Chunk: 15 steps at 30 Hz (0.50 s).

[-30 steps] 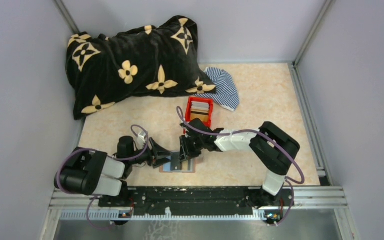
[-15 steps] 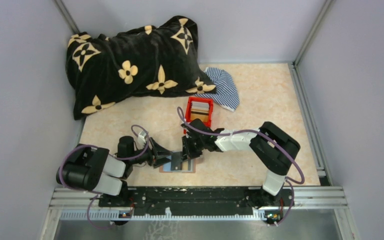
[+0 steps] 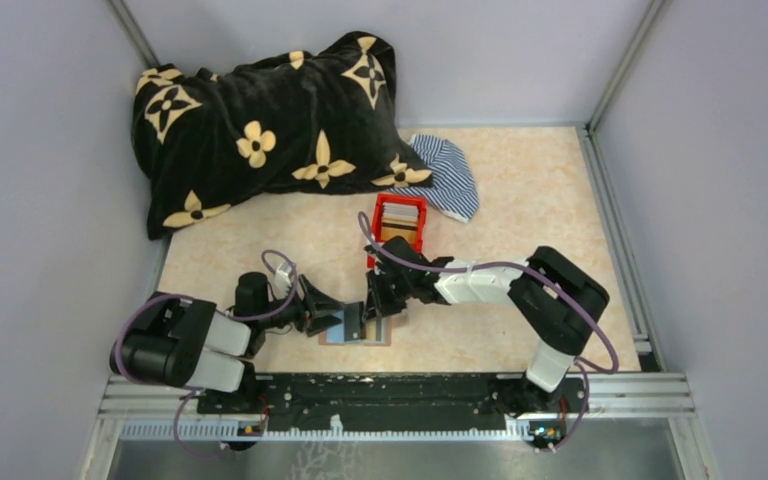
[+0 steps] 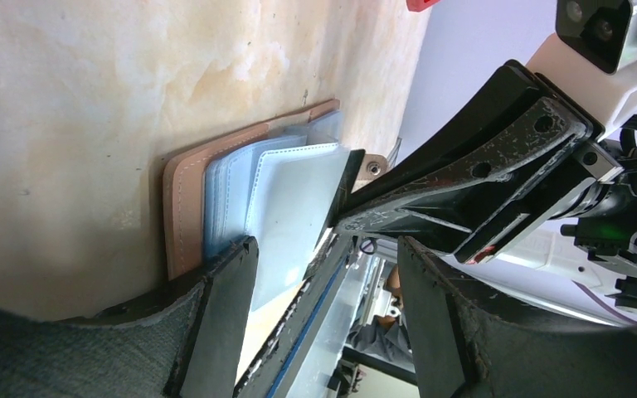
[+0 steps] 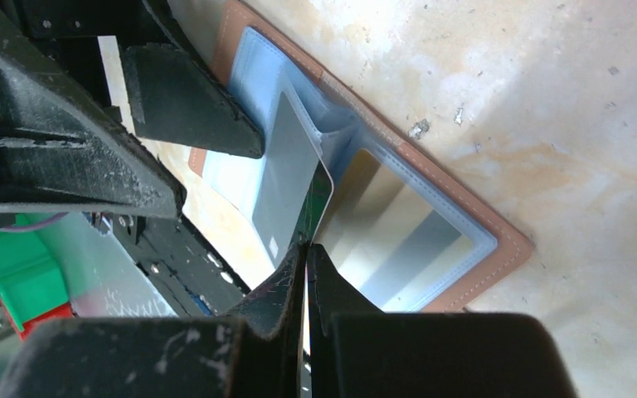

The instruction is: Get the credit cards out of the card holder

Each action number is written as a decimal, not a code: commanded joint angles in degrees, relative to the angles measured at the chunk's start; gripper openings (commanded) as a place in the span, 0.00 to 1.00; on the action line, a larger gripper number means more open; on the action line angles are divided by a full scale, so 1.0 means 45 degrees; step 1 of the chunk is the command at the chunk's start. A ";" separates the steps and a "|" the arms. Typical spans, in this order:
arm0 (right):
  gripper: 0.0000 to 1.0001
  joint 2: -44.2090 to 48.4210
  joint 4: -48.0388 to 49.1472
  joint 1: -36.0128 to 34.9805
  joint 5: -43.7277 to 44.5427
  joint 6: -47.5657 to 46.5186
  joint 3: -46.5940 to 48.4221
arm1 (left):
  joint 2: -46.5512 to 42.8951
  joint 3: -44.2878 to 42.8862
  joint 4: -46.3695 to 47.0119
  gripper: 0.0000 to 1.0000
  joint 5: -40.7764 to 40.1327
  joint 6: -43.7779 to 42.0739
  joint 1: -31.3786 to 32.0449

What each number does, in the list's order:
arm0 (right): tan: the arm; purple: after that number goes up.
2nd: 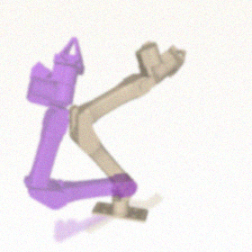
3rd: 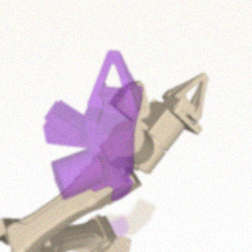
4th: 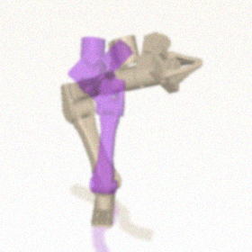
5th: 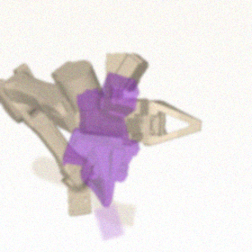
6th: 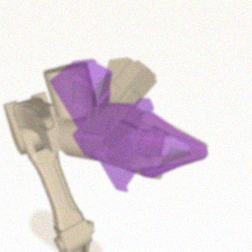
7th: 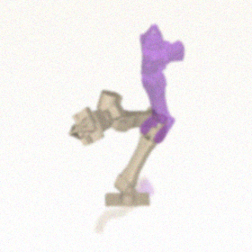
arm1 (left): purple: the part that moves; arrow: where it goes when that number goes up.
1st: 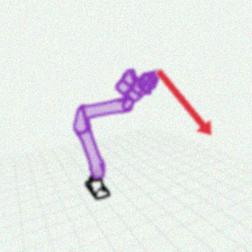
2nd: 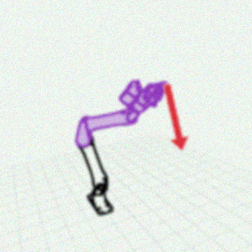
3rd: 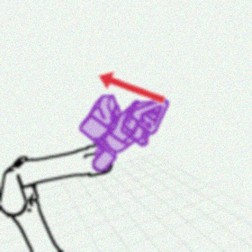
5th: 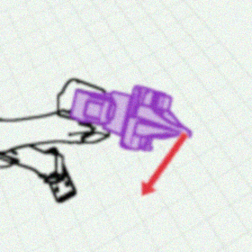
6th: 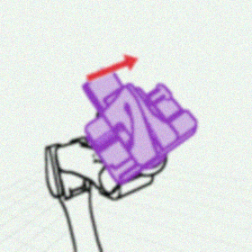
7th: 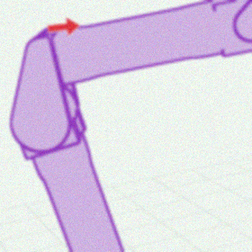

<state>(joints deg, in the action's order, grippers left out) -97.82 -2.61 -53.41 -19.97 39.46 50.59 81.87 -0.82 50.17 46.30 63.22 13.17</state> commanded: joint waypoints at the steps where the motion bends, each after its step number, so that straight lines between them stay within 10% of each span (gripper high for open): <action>1: 0.00 0.1096 0.0225 0.0231 0.0138 -0.0190 -0.0257 | -0.0144 0.0583 -0.1232 0.70 -0.0910 -0.0495 0.0081; 15: 0.00 0.1676 -0.0117 0.0600 0.0208 -0.0391 -0.0672 | -0.1133 0.0409 -0.2185 0.70 -0.0932 -0.0571 0.0081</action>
<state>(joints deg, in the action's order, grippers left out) -94.21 -3.16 -51.51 -19.75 39.22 47.59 78.41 -0.82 46.35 44.99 63.18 13.39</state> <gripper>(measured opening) 0.007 0.702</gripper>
